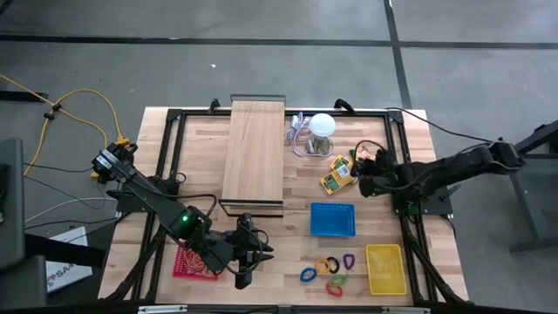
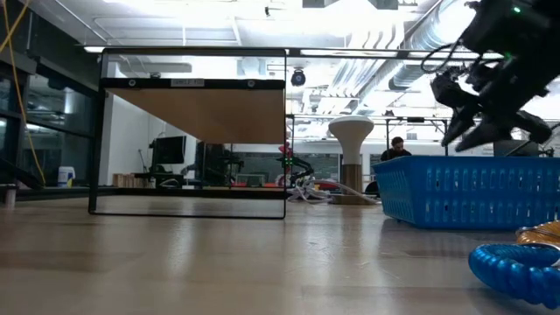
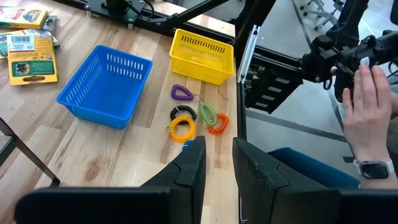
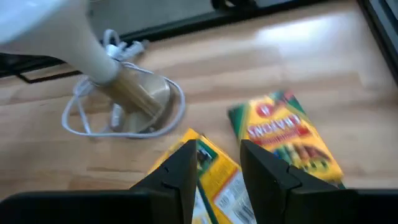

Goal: Pick & Place Office Desk Supplies
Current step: Put the bottom yellow crayon box into the blue bin

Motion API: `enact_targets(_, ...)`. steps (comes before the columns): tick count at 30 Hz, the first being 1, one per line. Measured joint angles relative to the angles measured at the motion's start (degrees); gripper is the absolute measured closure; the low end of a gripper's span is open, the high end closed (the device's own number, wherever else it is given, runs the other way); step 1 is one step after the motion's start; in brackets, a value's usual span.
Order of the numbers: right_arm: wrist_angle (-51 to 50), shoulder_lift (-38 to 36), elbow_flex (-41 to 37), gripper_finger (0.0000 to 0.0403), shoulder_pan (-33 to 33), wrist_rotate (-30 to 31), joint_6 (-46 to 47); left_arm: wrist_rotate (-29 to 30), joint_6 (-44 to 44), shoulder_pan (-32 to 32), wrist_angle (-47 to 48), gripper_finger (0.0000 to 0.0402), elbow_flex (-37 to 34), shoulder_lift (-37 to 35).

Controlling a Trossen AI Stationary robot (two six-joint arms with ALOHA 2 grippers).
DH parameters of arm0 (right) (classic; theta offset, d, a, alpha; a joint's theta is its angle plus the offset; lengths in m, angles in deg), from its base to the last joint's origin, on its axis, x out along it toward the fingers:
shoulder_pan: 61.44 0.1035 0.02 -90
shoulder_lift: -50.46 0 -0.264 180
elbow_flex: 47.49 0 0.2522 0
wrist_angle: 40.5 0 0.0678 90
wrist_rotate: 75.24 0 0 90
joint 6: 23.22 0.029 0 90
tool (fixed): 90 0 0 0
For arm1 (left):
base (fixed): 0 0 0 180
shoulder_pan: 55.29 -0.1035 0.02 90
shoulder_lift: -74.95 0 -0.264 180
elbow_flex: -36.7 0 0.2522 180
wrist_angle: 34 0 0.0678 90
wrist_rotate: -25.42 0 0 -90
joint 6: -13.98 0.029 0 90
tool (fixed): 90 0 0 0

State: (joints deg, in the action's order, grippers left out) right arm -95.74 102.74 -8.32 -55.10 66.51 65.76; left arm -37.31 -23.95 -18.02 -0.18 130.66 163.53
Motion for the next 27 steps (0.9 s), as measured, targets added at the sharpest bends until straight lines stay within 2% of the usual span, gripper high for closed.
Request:
enact_targets(5,12.96,-2.84,0.0,0.0292,-7.5,-3.65,-20.6,0.0,0.0,0.0,0.0,0.0325,0.0,0.0)
enact_targets(10,24.21,-3.97,0.02,0.0292,-16.02,-13.02,-38.23,0.0,0.0,0.0,0.02,0.0325,0.0,0.02)
enact_targets(14,29.34,-4.01,0.25,0.0292,-22.22,-20.43,-47.47,0.0,0.0,0.0,0.02,0.0325,0.0,0.01)
enact_targets(20,24.09,-1.38,6.84,0.0292,-29.51,-28.87,-56.01,0.0,0.0,0.0,0.0,0.0325,0.0,0.0)
enact_targets(27,8.54,7.52,18.47,0.0292,-32.67,-29.72,-59.31,0.0,0.01,0.0,0.0,0.0325,0.0,0.0)
